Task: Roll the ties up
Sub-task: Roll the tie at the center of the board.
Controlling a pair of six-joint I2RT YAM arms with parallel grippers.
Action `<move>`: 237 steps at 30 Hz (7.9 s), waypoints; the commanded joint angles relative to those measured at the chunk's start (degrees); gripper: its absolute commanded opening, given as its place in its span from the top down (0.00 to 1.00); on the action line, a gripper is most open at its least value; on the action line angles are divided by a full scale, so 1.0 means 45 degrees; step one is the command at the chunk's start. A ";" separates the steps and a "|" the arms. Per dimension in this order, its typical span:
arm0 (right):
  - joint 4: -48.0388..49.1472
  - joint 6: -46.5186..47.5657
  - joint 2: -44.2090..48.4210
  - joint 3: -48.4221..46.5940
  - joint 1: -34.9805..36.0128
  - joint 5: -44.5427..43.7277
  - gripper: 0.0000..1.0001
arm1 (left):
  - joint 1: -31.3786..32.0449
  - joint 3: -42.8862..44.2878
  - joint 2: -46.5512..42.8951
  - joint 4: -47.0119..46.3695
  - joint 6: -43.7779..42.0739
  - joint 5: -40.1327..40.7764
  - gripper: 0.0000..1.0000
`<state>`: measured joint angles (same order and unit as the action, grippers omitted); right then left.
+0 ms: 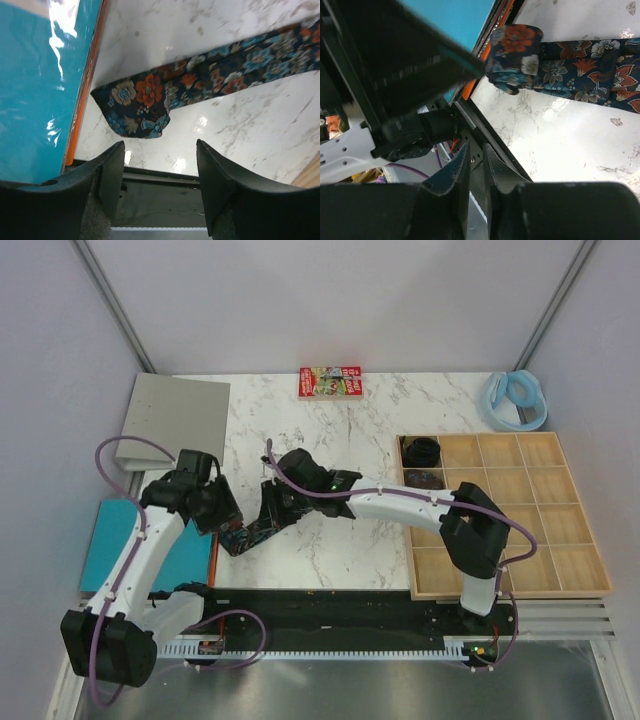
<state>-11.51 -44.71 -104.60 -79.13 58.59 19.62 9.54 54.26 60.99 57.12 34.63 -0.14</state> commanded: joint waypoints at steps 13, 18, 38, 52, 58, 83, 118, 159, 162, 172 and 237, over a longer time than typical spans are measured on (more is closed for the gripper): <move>0.0916 -0.0650 -0.3336 -0.2705 0.0047 0.0601 0.77 | -0.0050 -0.0866 -0.4119 0.1700 0.1835 0.0774 0.35; 0.1464 -0.1022 -0.3943 -0.3584 0.0047 0.1188 0.77 | -0.0050 -0.1140 -0.4315 0.2070 0.1894 0.0949 0.34; 0.2147 -0.0710 -0.6268 -0.3979 0.0008 0.1871 0.72 | -0.0050 -0.1433 -0.4804 0.2111 0.1835 0.0814 0.25; 0.3592 -0.0768 -0.4550 -0.0813 -0.1515 0.2143 0.73 | -0.0030 -0.2449 -0.4921 0.1252 0.2265 -0.0437 0.28; 0.3263 -0.0847 -0.3185 -0.0951 -0.1574 0.2068 0.62 | -0.0030 -0.2409 -0.4766 0.1154 0.2304 -0.0437 0.28; 0.5817 -0.2076 -0.1170 0.4304 -0.0344 0.0211 0.83 | -0.0382 0.1049 0.6563 -0.2771 -0.0801 0.0735 0.45; 1.2344 -0.5866 -0.2323 0.6335 0.0145 -0.2619 0.87 | 0.2919 -0.0085 0.5685 -0.2401 -0.0177 0.0656 0.48; 0.5882 -0.3172 0.2714 0.6785 0.0750 -0.3556 0.71 | 0.3545 0.2474 0.4203 0.0527 0.0427 0.3917 0.07; 0.4454 -0.2371 0.3437 0.5870 0.0672 -0.3949 0.69 | 0.3154 0.1694 0.2914 0.0314 0.1013 0.3472 0.09; 0.3319 -0.1940 0.1760 0.4148 -0.0051 -0.2524 0.71 | 0.2489 -0.0240 -0.0348 0.0021 0.2496 0.2065 0.15; 0.2967 -0.0924 -0.2244 0.1902 -0.2785 0.0309 0.74 | 0.2489 -0.6901 0.2090 -1.2635 0.2577 -0.0730 0.28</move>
<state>1.72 -49.67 -113.36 -68.62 46.24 19.84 20.86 24.58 68.20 2.90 46.81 -2.72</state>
